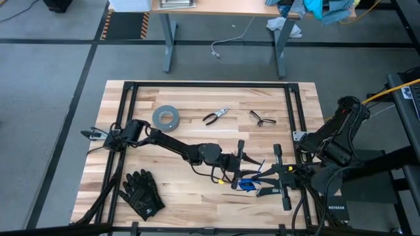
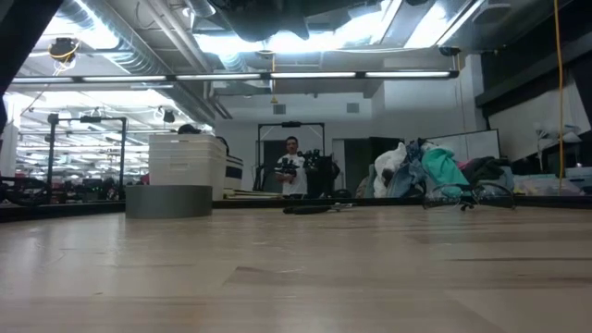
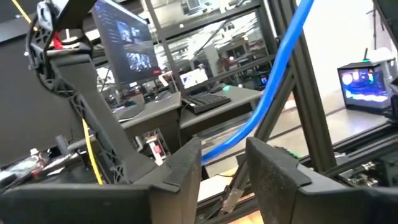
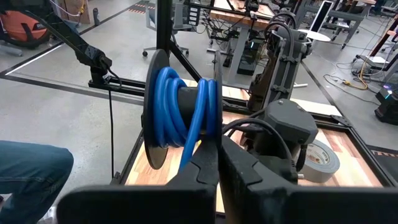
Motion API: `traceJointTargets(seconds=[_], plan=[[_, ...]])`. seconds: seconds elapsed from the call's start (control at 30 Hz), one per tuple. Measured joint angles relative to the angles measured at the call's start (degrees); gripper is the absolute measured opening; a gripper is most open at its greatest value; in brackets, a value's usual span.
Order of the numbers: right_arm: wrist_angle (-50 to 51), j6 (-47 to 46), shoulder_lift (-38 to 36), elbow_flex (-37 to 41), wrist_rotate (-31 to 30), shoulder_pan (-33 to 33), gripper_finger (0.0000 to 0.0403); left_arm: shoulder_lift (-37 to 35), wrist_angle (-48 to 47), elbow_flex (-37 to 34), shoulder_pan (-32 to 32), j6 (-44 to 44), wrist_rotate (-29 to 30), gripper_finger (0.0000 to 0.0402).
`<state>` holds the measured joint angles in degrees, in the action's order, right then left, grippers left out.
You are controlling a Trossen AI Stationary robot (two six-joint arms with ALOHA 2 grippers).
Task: Coil cords
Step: Coil the blue wire cable onto the black spool
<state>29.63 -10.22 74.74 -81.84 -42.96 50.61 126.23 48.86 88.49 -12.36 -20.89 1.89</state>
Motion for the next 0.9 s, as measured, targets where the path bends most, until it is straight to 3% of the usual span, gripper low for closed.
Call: traceJointTargets(seconds=[0.17, 0.53, 0.9], plan=[[0.0, 0.0, 0.0, 0.0, -0.02, 0.0, 0.0003, 0.0, 1.61, 0.0, -0.29, -2.96, 0.13, 0.0118], [0.0, 0.04, 0.0, 0.0, -0.07, 0.0, 0.0003, 0.0, 0.85, 0.02, -1.64, -14.17, 0.02, 0.0162], [0.01, 0.18, 0.02, 0.0, -0.12, 0.0, 0.0003, 0.0, -0.28, 0.02, -0.57, -16.79, -1.66, 0.0131]])
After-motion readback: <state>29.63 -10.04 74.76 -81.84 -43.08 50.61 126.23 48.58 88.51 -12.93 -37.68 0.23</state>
